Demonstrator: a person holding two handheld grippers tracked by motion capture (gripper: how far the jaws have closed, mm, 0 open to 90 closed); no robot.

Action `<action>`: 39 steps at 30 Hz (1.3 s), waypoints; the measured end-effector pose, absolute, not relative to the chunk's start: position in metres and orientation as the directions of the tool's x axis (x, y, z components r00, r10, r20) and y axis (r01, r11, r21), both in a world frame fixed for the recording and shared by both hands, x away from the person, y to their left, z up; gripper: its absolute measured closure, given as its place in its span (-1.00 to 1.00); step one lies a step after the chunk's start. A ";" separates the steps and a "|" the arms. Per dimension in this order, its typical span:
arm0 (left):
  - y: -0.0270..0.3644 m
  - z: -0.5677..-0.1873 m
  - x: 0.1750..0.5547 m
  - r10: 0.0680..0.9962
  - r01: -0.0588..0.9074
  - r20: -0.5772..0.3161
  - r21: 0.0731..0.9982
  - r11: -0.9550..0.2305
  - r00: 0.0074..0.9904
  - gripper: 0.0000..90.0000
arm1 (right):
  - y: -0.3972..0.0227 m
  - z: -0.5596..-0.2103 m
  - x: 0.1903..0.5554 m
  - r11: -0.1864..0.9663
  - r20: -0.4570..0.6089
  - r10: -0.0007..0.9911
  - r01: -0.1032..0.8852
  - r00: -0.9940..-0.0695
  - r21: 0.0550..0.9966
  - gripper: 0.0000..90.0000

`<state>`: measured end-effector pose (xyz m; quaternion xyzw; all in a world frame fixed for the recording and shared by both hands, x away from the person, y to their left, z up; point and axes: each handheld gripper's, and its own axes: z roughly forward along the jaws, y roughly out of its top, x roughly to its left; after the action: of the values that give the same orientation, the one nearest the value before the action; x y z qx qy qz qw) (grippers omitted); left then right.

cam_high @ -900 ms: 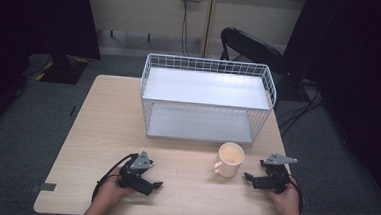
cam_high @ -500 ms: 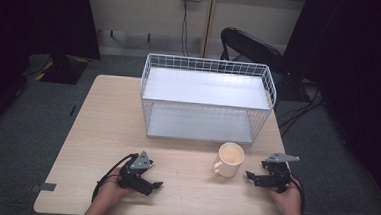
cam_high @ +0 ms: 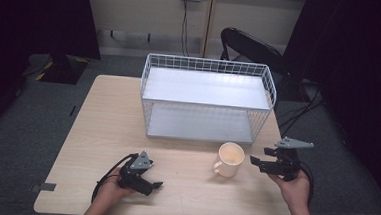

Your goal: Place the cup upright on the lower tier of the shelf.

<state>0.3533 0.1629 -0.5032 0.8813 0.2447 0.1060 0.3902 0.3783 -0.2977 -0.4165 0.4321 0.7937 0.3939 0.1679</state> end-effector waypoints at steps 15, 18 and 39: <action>0.163 -0.503 0.354 0.513 0.351 -0.009 0.740 -0.574 0.859 -0.70 | -0.252 -0.413 0.402 0.383 0.090 0.784 0.593 -0.615 0.708 0.13; 0.163 -0.503 0.354 0.512 0.351 -0.009 0.740 -0.574 0.859 -0.70 | -0.246 -0.417 0.403 0.404 0.081 0.782 0.602 -0.618 0.689 0.26; 0.163 -0.503 0.354 0.512 0.351 -0.009 0.740 -0.574 0.859 -0.70 | -0.240 -0.425 0.412 0.439 0.069 0.782 0.626 -0.619 0.644 0.77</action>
<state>0.3536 0.1632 -0.5032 0.8812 0.2449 0.1033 0.3910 0.4119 -0.2397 -0.4245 0.4193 0.8396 0.3235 0.1206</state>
